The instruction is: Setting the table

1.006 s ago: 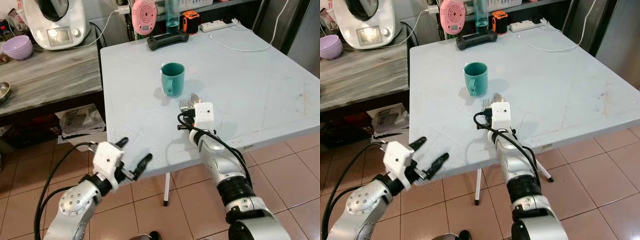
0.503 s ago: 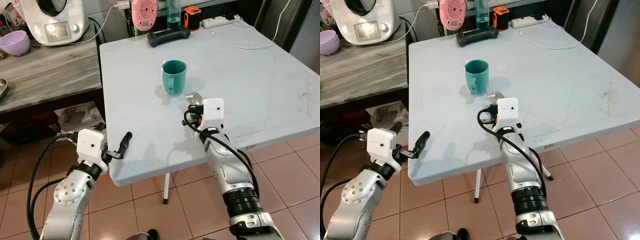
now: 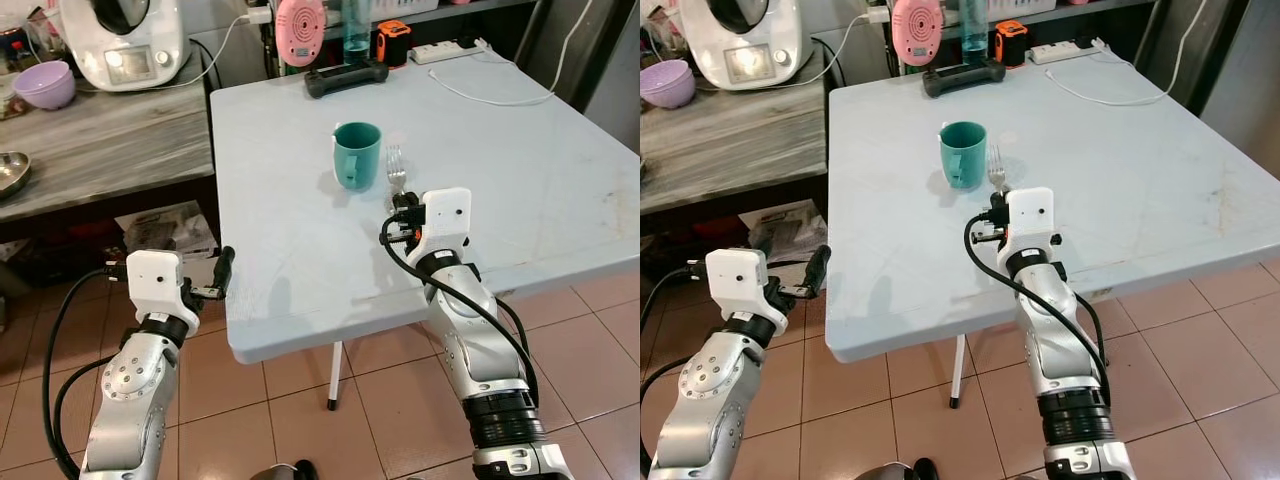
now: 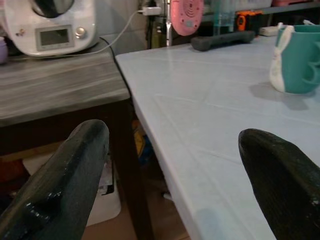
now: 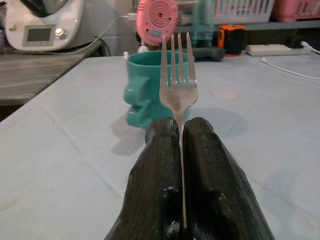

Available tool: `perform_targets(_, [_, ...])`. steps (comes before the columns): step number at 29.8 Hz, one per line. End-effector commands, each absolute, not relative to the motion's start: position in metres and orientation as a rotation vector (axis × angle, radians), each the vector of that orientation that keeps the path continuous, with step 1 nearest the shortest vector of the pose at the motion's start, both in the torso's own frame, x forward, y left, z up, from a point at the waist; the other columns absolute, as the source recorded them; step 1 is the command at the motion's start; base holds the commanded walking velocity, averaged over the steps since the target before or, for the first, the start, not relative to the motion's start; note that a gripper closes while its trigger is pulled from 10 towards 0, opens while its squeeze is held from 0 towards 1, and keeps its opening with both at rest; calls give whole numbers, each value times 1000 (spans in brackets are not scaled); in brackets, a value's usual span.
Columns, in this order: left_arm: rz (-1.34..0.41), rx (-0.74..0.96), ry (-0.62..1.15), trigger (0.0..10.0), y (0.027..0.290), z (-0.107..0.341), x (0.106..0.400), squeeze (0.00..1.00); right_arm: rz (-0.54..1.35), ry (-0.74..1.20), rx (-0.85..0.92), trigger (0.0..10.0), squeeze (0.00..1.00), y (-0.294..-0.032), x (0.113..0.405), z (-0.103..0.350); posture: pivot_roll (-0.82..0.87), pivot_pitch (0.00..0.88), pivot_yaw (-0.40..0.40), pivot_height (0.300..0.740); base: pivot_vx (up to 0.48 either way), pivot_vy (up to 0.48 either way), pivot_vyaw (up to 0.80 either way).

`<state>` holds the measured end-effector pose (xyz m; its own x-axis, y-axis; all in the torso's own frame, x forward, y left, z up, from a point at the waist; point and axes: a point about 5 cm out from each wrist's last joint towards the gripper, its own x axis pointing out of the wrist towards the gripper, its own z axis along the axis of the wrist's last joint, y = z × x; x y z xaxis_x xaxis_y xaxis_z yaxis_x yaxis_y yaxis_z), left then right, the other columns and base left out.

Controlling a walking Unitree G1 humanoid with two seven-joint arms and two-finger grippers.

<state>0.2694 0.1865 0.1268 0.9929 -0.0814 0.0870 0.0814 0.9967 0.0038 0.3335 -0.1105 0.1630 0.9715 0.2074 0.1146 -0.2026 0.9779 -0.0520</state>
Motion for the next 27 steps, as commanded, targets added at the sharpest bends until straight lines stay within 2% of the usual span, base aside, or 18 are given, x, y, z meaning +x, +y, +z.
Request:
perform_targets(1, [-61, 5, -102, 10000, 190, 129, 271, 0, 221, -151, -43, 10000, 0, -106, 331, 169, -86, 69, 96, 740, 0, 0, 0])
perform_targets(27, [-53, 1, -117, 10000, 192, 130, 275, 0, 240, -159, -68, 10000, 0, -104, 330, 169, -88, 56, 91, 740, 0, 320, 0])
